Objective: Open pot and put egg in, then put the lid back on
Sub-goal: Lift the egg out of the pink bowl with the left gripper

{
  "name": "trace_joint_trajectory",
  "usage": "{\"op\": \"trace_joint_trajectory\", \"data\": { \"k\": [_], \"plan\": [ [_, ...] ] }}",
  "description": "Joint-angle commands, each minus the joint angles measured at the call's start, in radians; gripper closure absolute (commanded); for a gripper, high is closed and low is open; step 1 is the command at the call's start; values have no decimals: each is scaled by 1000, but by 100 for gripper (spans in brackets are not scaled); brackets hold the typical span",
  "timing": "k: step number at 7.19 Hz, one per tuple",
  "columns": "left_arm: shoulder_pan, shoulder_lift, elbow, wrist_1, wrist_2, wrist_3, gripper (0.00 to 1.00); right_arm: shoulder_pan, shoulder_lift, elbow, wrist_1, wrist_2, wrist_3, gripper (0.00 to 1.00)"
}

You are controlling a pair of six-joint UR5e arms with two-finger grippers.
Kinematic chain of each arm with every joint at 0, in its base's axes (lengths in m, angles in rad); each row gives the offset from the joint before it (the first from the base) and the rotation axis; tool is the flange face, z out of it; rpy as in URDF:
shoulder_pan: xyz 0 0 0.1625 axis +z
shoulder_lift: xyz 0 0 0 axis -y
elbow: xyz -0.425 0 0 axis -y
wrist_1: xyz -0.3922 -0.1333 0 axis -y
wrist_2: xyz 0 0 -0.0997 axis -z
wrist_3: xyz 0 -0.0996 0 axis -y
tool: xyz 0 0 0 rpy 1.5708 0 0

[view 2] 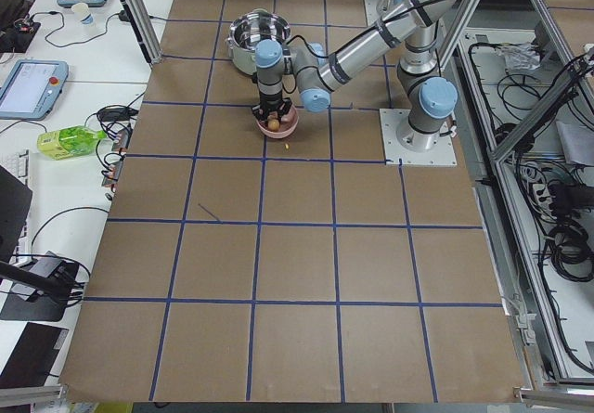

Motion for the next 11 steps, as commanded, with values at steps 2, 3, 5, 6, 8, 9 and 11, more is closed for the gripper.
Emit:
{"op": "trace_joint_trajectory", "data": {
  "k": [2, 3, 5, 6, 8, 9, 11],
  "plan": [
    [-18, 110, 7, -53, -2, -192, 87, 0, 0, -1, 0, 1, -1, 100],
    [-40, 124, 24, -66, -11, -274, 87, 0, 0, 1, 0, 2, -1, 100],
    [-130, 132, 140, -159, -35, -514, 87, -1, 0, -1, 0, 1, -1, 100],
    [-184, 128, 194, -217, -35, -637, 87, 0, 2, -1, 0, 2, -1, 100],
    [-264, 100, 263, -221, -37, -831, 87, 0, 2, -1, -2, 1, -1, 100],
    [-288, 88, 285, -219, -40, -921, 86, 2, 2, -1, 0, 2, -1, 100],
    [-404, -7, 439, -221, -9, -1058, 85, -1, 0, -1, 0, 1, 0, 100]
  ]
}}
